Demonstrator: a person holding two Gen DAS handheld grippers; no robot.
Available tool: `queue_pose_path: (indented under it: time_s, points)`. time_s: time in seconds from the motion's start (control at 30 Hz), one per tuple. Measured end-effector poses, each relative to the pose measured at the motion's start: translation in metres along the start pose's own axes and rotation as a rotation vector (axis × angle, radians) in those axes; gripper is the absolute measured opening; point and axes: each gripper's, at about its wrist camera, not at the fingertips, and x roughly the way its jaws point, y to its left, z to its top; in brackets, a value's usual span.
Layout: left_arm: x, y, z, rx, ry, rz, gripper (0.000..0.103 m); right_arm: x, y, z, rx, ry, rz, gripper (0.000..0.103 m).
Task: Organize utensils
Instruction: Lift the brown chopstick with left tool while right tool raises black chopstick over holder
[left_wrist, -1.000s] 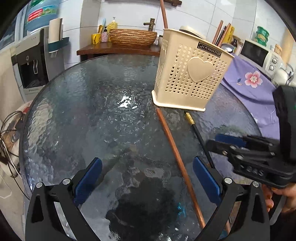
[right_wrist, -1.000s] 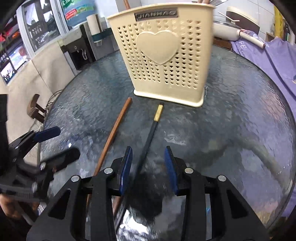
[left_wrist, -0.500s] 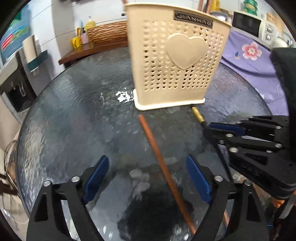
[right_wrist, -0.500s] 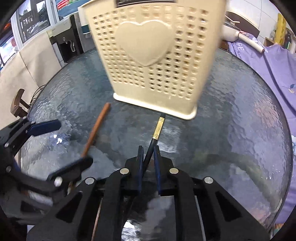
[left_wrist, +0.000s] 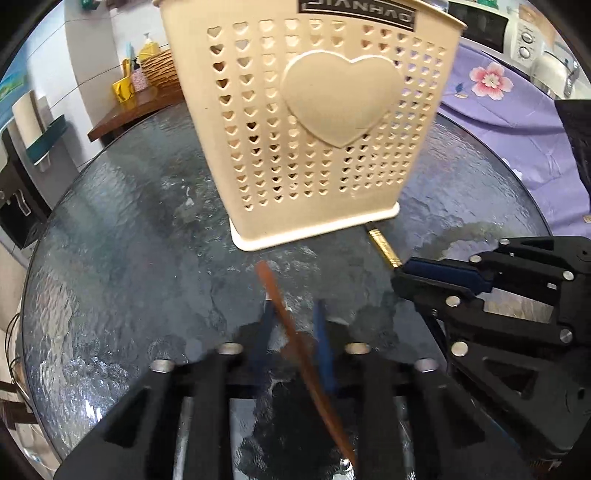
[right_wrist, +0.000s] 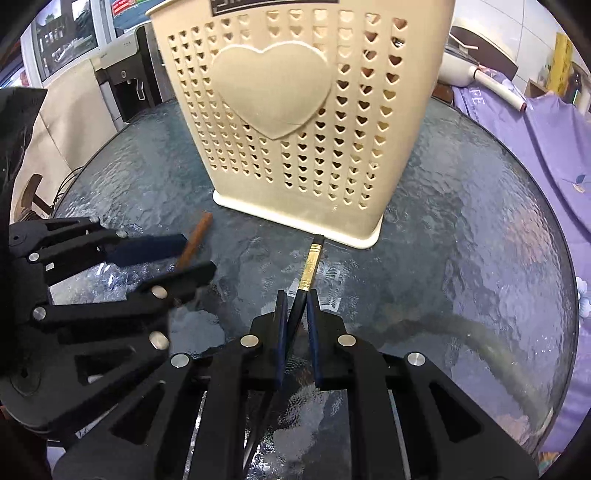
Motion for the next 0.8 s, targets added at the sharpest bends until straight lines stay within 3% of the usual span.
queue_pose_path:
  time_s: [0.23, 0.4, 0.8]
  points:
    - [-0.007, 0.008, -0.011, -0.029, -0.009, -0.051, 0.008, -0.008, -0.018, -0.012, 0.041, -0.014, 0.048, 0.007]
    - [-0.019, 0.016, -0.016, -0.086, -0.052, -0.096, 0.007, -0.028, -0.025, -0.019, 0.06, -0.088, 0.085, 0.007]
    - [-0.132, 0.016, -0.013, -0.129, -0.355, -0.129, 0.007, -0.131, -0.038, -0.01, 0.08, -0.37, 0.225, 0.007]
